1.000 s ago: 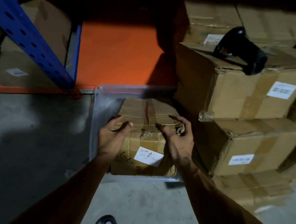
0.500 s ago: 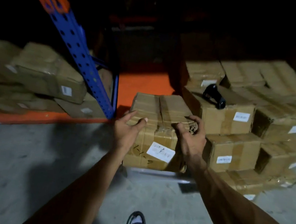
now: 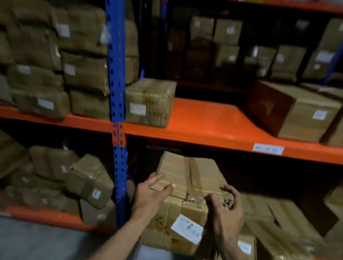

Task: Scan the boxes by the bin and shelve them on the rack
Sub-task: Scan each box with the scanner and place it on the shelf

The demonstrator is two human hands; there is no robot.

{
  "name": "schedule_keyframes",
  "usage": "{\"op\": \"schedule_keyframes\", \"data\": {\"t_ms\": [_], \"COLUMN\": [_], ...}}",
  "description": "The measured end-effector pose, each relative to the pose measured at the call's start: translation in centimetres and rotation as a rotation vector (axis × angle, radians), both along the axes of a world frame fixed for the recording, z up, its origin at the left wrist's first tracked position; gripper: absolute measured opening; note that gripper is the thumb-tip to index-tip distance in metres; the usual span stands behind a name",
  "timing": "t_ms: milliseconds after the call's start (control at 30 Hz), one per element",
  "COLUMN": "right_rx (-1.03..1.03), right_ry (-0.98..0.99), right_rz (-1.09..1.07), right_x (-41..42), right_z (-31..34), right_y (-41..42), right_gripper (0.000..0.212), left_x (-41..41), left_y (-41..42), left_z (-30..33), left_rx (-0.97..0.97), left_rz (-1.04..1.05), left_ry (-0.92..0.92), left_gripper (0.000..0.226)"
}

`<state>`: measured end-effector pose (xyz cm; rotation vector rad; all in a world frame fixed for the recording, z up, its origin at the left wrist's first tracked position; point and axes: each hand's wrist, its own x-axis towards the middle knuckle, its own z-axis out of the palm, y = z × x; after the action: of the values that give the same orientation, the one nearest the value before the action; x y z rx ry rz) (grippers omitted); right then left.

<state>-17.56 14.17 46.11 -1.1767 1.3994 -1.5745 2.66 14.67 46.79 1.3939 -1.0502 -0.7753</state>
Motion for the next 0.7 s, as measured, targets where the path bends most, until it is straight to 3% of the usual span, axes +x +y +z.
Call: {"op": "schedule_keyframes", "data": {"t_ms": [400,533,700], "right_rx": [-0.352,-0.426,-0.559], "right_ry": [-0.066,-0.063,-0.040], "right_rz": [-0.040,-0.038,0.039], "right_x": [-0.7,1.9,7.1], "right_z": [20.1,25.0,28.8], "right_y": [-3.4,-6.8,-13.6], "right_gripper": [0.038,0.044,0.037], "left_x": [-0.8,1.8,8.2], "left_y": [-1.8,-4.7,-11.2], "left_z": [21.5,25.8,28.6], "left_rx": [-0.380,-0.520,-0.594], "left_rz": [0.024,-0.030,-0.126], "left_ry": [-0.101,-0.233,-0.384], "left_gripper": [0.050,0.060,0.078]}}
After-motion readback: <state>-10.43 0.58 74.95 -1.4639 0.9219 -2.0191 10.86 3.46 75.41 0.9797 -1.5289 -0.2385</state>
